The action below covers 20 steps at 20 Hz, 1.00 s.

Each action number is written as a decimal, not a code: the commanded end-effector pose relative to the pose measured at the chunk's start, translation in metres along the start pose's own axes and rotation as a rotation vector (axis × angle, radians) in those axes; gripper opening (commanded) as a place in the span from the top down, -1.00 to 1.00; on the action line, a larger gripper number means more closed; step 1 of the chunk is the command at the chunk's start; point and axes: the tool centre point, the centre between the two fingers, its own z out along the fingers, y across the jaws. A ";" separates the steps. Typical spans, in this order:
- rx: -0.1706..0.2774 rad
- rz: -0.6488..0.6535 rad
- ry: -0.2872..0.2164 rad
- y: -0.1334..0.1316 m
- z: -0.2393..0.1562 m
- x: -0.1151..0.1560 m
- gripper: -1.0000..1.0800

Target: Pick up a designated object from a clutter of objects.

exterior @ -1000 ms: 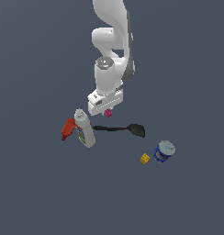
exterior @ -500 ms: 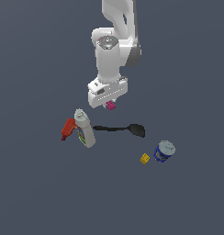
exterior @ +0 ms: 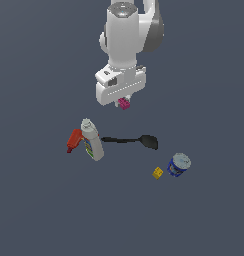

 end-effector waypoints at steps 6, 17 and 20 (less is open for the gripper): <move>0.000 0.000 -0.001 -0.001 -0.067 0.021 1.00; 0.001 0.000 0.000 0.000 -0.130 0.043 1.00; 0.001 0.000 0.000 0.001 -0.138 0.046 1.00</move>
